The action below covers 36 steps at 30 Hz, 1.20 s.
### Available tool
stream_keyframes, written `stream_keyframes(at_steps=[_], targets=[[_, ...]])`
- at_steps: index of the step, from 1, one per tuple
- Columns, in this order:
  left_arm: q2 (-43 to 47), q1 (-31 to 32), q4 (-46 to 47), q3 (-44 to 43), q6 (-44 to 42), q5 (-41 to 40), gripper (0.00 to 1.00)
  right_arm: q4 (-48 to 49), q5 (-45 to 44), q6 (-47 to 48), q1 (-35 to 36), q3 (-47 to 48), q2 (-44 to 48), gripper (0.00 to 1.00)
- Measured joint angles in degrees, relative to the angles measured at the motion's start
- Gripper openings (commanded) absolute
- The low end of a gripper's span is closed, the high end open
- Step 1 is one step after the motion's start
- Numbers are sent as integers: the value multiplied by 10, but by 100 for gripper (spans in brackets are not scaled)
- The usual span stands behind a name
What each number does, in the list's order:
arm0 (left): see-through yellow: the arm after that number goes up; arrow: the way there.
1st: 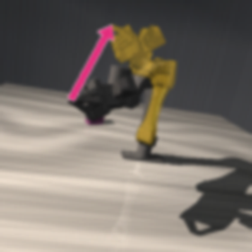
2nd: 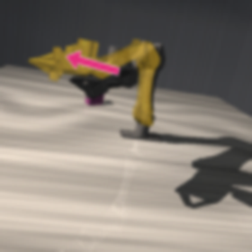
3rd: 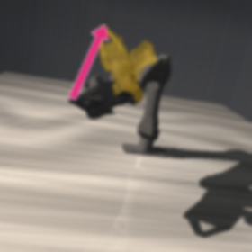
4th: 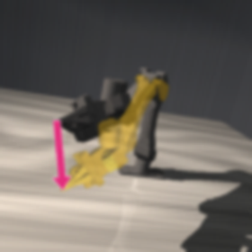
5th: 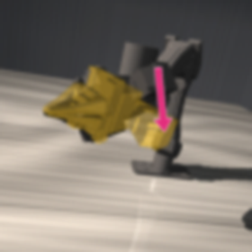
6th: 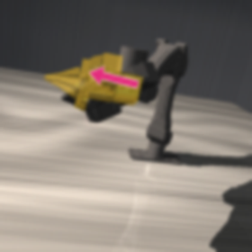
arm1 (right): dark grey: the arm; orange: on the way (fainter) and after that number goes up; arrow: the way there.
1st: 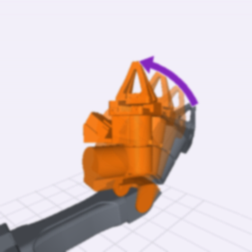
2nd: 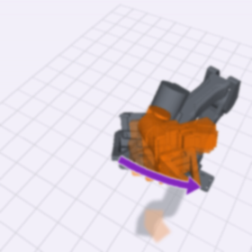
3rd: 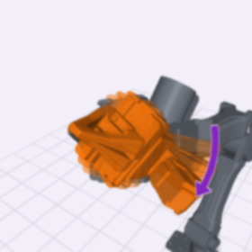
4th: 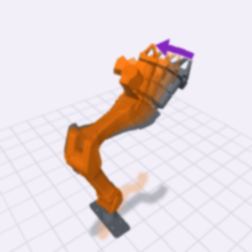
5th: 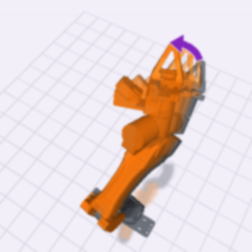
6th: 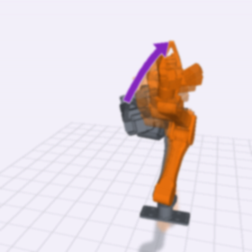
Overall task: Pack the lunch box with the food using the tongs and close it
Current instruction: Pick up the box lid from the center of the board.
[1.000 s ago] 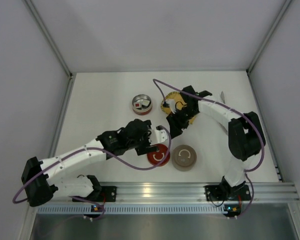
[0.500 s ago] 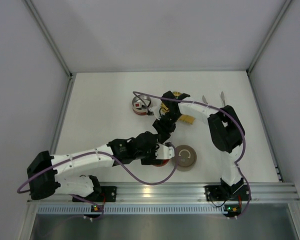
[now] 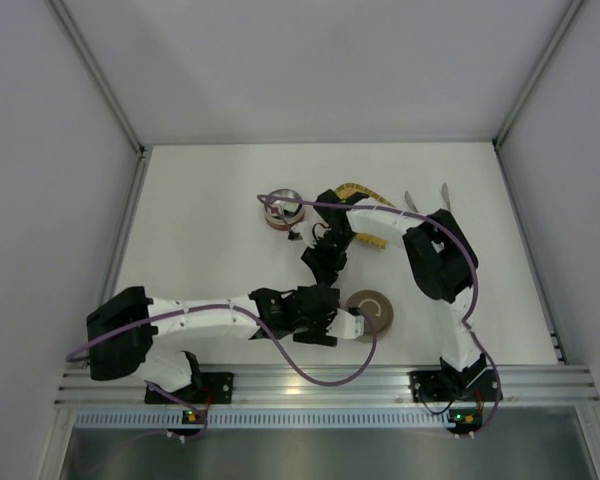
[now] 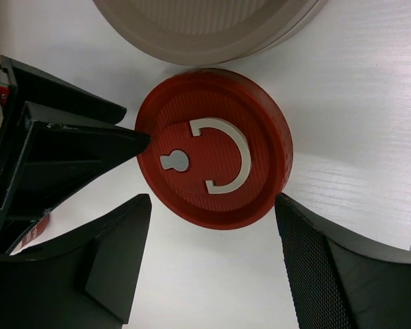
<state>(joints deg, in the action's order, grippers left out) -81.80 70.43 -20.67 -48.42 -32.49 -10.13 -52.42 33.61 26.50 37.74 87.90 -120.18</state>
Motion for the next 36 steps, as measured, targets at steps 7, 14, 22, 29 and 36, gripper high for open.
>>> stream_keyframes(at_steps=[7, 14, 22, 29, 36], targets=[[-39, 12, 8, -10, 11, -31, 77, 1, -1, 0, 0, -1, 0, 49], [-64, 15, 27, -15, 24, -52, 76, 5, 2, -2, 0, -8, 2, 49], [-102, 21, 40, -28, 35, -70, 76, 6, 12, -7, 1, -28, 10, 47], [-108, 24, 49, -30, 38, -94, 75, 7, 10, -3, 13, -39, 15, 43], [-108, 30, 48, -30, 18, -120, 75, 15, -5, 10, 22, -50, 26, 41]])
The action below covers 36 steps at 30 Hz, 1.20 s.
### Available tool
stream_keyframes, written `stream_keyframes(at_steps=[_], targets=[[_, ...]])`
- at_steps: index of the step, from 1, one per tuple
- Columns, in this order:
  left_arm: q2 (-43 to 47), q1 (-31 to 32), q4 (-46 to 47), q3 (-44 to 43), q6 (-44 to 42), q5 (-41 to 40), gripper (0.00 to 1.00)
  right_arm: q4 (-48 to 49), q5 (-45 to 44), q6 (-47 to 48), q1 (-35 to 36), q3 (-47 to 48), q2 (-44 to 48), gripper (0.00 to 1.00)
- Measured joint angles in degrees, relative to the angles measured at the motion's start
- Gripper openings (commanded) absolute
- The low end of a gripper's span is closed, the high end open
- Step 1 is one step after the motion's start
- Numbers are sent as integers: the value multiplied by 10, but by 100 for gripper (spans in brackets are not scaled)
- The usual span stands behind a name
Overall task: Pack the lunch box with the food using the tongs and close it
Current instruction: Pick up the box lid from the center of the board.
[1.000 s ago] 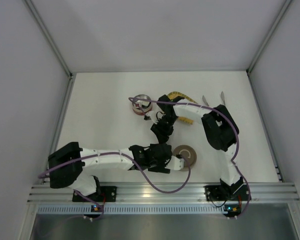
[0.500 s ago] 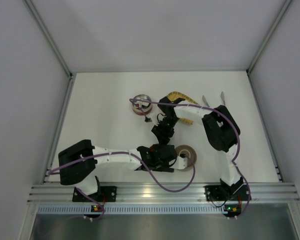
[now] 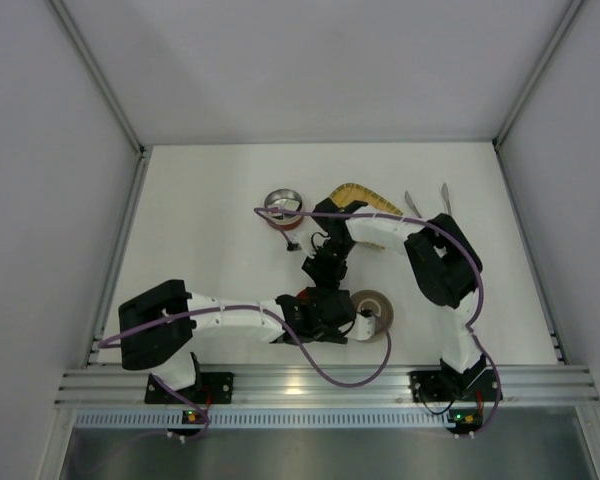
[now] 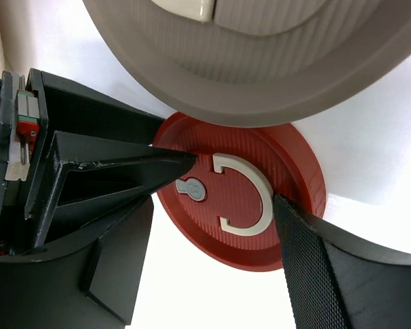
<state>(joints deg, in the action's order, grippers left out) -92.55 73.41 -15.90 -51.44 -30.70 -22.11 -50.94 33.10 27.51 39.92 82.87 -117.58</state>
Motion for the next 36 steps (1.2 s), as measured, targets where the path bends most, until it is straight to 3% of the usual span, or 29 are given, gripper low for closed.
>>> stream_keyframes(at_steps=[12, 22, 36], targets=[[14, 2, -4, -8, -30, -46, 73, 10, -6, 7, 2, -11, 7, 39], [15, -3, -12, -23, -35, -42, 59, 5, -7, 9, 10, -11, 8, 39], [24, -18, -37, -23, -7, 15, 70, 6, -2, 9, 12, -15, 8, 39]])
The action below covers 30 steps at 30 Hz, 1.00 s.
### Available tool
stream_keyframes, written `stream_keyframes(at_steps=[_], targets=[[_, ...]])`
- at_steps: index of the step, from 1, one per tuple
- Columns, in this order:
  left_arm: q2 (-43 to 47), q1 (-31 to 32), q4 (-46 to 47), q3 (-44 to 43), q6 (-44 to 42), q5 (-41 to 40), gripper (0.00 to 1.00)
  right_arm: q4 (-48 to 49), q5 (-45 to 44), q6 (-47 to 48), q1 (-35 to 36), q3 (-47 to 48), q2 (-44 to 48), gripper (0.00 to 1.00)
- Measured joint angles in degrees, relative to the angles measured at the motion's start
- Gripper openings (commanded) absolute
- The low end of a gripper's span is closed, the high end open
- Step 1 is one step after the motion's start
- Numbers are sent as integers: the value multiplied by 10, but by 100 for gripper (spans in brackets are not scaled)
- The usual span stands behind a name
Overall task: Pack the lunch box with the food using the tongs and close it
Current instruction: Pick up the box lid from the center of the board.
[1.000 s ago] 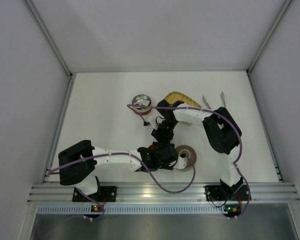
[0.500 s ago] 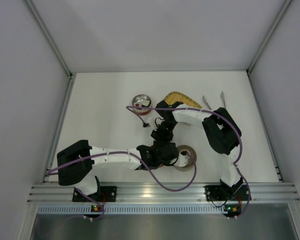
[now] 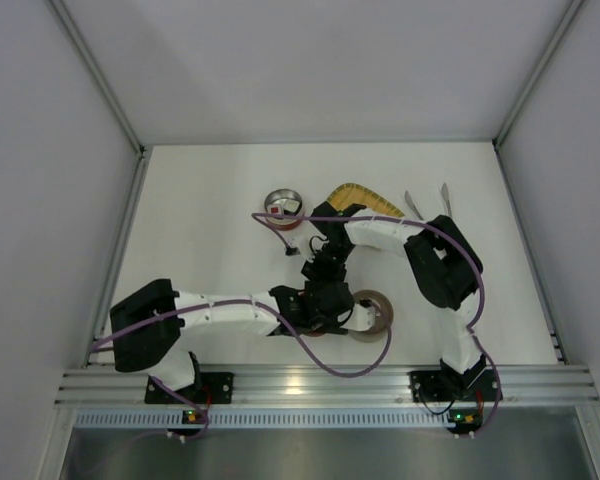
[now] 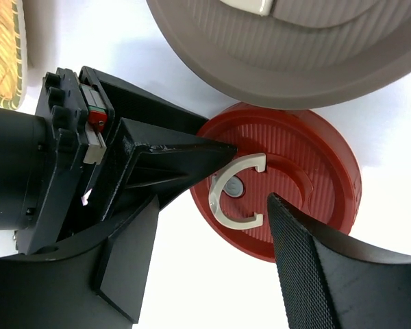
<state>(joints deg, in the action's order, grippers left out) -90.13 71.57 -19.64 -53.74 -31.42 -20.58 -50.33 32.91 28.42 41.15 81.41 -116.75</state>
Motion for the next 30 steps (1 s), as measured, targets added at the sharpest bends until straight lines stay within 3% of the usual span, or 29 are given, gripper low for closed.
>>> stream_keyframes(at_steps=[4, 12, 21, 30], targets=[[3, -26, -16, -16, 12, 43, 72, 0, 0, -1, 0, 0, 0, 39], [96, -155, -104, -45, 41, 253, 73, 14, 2, -5, 0, 0, 0, 40], [117, -256, -133, -25, 67, 342, 67, 10, 5, -4, 1, 0, 0, 39], [117, -264, -94, 24, 75, 389, 66, 6, 22, -15, 1, 0, -6, 40]])
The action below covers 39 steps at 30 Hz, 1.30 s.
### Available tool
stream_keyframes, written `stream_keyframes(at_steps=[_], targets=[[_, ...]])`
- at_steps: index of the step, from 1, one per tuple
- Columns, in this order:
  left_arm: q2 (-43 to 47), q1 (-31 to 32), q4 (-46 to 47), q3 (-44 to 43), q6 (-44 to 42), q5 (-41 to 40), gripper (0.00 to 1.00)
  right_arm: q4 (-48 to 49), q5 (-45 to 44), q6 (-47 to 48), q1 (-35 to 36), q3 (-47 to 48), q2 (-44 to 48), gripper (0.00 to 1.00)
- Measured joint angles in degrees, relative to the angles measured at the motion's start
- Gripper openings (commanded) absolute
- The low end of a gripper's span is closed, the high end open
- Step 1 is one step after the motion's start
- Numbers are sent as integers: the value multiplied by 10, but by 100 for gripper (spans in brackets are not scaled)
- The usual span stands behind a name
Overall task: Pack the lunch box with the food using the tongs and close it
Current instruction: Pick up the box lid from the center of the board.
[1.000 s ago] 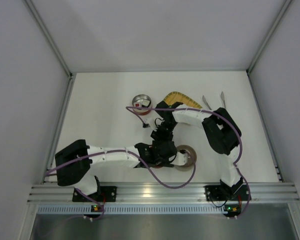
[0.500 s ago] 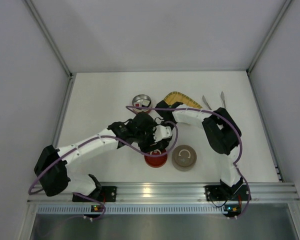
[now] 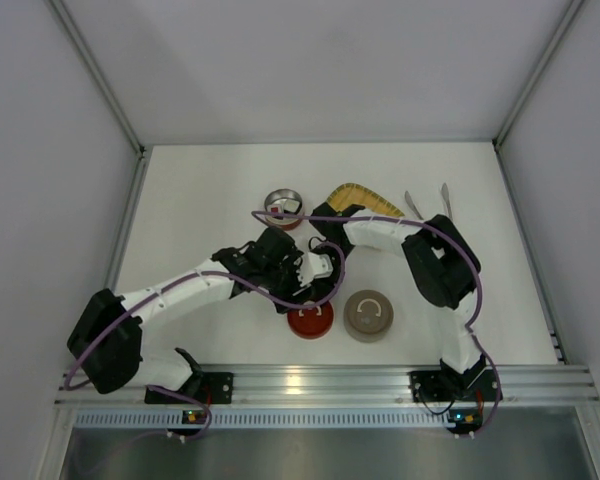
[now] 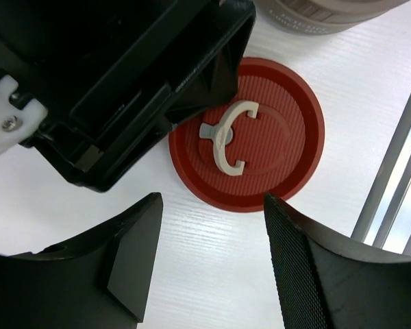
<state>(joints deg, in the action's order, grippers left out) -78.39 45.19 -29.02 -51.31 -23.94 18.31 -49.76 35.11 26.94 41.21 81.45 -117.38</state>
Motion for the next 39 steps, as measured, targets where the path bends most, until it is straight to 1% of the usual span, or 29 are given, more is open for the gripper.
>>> stream_keyframes(at_steps=[7, 11, 20, 33, 37, 39], targets=[[-10, 3, 37, 5, -4, 7, 65, -12, 18, -16, 0, 9, -12, 40], [-19, 17, 48, 13, -16, 7, 64, -23, 27, -18, 0, 17, -20, 40], [-36, 47, 57, 24, -29, 2, 64, -28, 35, -22, 0, 20, -24, 40], [-69, 55, 68, 25, -27, -12, 65, -28, 36, -23, 0, 20, -24, 40], [-79, 60, 68, 25, -25, -11, 64, -31, 36, -26, 0, 24, -28, 40], [-84, 63, 68, 25, -25, -10, 62, -32, 36, -26, -1, 25, -28, 40]])
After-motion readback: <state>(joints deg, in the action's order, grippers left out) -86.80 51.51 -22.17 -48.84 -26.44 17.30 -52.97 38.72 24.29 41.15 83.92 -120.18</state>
